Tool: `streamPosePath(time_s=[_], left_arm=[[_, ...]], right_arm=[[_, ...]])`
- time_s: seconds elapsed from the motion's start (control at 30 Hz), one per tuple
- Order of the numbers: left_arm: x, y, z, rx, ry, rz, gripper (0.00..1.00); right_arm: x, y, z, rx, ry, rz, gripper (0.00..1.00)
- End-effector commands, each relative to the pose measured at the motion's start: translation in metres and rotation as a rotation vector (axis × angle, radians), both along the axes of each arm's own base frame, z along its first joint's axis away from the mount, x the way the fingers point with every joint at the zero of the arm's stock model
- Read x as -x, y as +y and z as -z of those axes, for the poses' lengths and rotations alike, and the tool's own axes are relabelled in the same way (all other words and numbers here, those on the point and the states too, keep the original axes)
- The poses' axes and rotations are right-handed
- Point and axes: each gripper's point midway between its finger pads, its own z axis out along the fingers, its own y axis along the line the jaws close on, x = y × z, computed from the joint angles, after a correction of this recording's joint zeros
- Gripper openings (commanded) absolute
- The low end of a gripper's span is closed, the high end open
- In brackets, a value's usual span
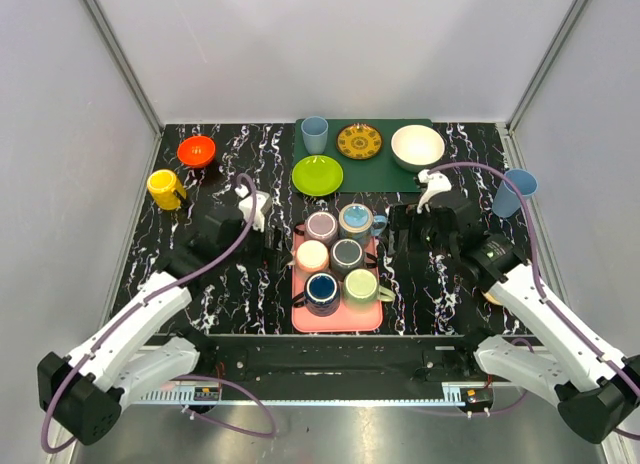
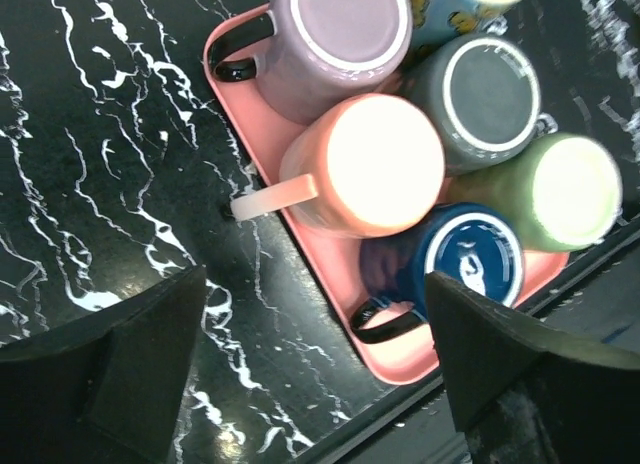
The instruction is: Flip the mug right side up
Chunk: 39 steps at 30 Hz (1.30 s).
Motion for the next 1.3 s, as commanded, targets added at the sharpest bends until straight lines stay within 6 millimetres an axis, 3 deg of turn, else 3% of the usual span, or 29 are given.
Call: streamPosePath(time_s=[0.0,0.2,0.33,0.37,0.43,0.47,0.57,0.67,0.83,0.93,1.03,1.13,1.27], left_arm=[[-0.004,0.005,0.019,-0.152,-0.005,0.110,0.81],[-0.009,0.009,0.025,-0.210,0.069,0.086,0.73],[-0.020,-0.001,0.007,-0.136,0.018,0.054,0.74],[-0.025,-0.004,-0.006,-0.096,-0.037,0.040,0.74],[-0.024,-0.006,-0.006,-0.048,-0.055,0.018,0.75],[-0.027,-0.009,-0.018,-0.003,-0.106,0.010,0.76],[-0.030,-0.010,-0.022,0.044,-0.125,-0.028,0.77],[-0.030,-0.008,-0.018,0.034,-0.093,-0.051,0.77],[-0.019,-0.015,-0.014,0.074,-0.052,-0.015,0.77],[-0.013,-0.017,-0.016,0.104,-0.063,0.004,0.77],[-0.011,-0.017,-0.017,0.119,-0.072,0.004,0.77],[-0.008,-0.021,-0.014,0.149,-0.047,0.006,0.77],[-0.006,-0.027,-0.012,0.187,-0.022,-0.004,0.77]], right_arm=[[0.008,0.004,-0.001,-0.037,0.021,-0.024,1.00],[0.015,0.004,-0.001,-0.073,-0.002,-0.031,1.00],[0.011,-0.004,0.014,-0.033,0.009,0.012,1.00],[0.009,-0.004,0.017,-0.015,0.023,0.016,1.00],[0.004,-0.007,0.015,0.004,0.016,0.033,1.00],[0.000,-0.007,0.021,0.029,0.028,0.040,1.00],[-0.012,-0.009,0.029,0.076,0.041,0.073,1.00],[-0.011,0.002,0.032,0.073,0.071,0.017,1.00],[0.029,0.016,0.047,0.011,0.150,-0.167,0.96],[0.051,0.024,0.036,-0.029,0.134,-0.252,0.93],[0.064,0.031,0.037,-0.043,0.183,-0.301,0.90],[0.072,0.035,0.055,0.000,0.276,-0.308,0.87],[0.080,0.044,0.064,0.058,0.305,-0.299,0.89]])
